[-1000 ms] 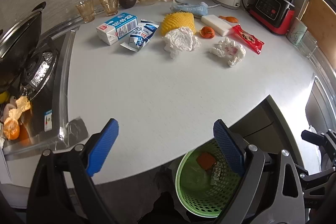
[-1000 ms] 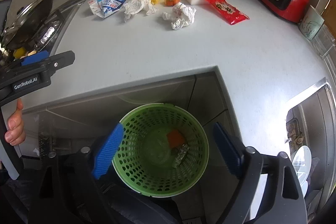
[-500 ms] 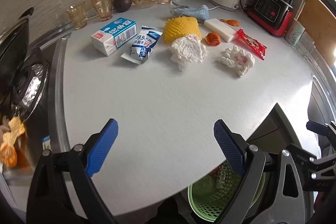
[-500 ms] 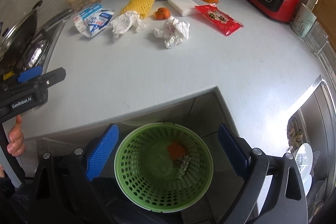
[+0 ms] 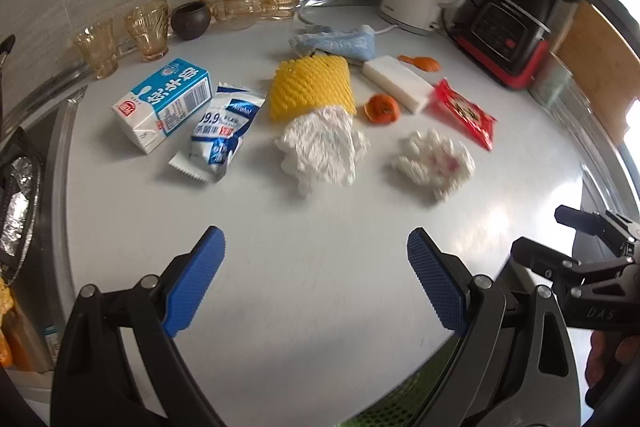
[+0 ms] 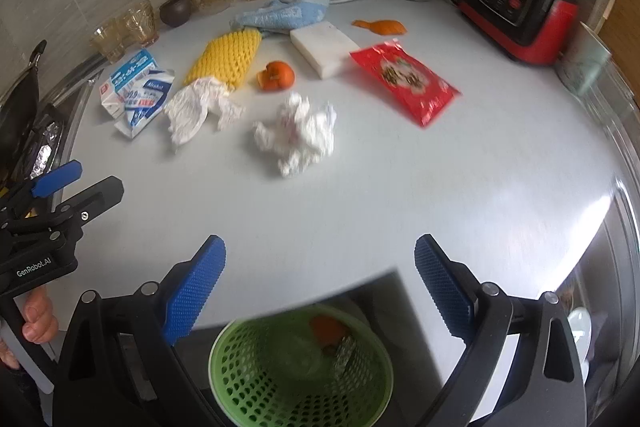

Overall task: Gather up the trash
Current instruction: 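Move both grippers back over the counter toward the crumpled tissues, then grasp a crumpled white tissue with each gripper, then carry both tissues to the basket and open the left gripper over it, then lower the tissue into the green basket and open the right gripper, then move both grippers back over the counter toward the wipe packet and foam net, then grasp the blue-white wipe packet with the left gripper while the right gripper grasps the yellow foam net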

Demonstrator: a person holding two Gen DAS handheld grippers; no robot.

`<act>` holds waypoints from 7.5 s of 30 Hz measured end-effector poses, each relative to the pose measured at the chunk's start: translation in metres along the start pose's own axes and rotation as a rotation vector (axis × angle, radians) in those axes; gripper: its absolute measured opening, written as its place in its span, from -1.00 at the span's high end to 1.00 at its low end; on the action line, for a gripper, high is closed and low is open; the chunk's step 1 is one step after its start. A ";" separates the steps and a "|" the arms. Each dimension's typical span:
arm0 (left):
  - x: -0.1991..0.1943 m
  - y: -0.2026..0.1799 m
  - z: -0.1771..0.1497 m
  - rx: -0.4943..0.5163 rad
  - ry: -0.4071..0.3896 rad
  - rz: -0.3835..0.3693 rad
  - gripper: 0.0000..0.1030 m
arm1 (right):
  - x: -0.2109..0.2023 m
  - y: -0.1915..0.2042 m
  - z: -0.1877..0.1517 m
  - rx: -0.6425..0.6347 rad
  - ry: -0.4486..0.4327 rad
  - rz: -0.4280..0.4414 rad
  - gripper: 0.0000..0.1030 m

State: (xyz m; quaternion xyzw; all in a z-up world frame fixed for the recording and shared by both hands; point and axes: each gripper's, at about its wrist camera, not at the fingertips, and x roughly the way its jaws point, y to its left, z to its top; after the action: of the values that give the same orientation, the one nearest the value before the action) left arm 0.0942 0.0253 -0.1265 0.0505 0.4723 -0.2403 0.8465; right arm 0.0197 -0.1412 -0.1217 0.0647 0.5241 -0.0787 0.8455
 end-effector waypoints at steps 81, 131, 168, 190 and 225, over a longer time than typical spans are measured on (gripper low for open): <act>-0.059 -0.118 -0.153 0.049 0.212 -0.096 0.65 | -0.069 -0.026 -0.113 -0.169 0.042 0.150 0.52; -0.093 -0.066 -0.171 -0.268 0.115 0.182 -0.63 | -0.064 -0.019 -0.136 -0.333 0.101 0.254 -0.58; -0.016 0.041 -0.014 0.022 0.006 0.082 -0.83 | -0.036 0.003 -0.036 0.060 0.011 0.027 -0.95; 0.094 0.077 0.077 -0.043 0.026 0.113 -0.72 | 0.031 0.038 0.076 -0.049 0.012 0.058 -0.95; 0.083 0.094 0.062 -0.185 0.075 0.051 0.59 | 0.168 0.098 0.189 -0.135 0.092 0.077 -0.18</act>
State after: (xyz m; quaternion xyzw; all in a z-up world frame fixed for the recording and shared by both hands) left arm 0.2221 0.0589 -0.1743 -0.0068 0.5226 -0.1718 0.8351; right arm 0.2781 -0.0928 -0.1861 0.0312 0.5637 -0.0077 0.8253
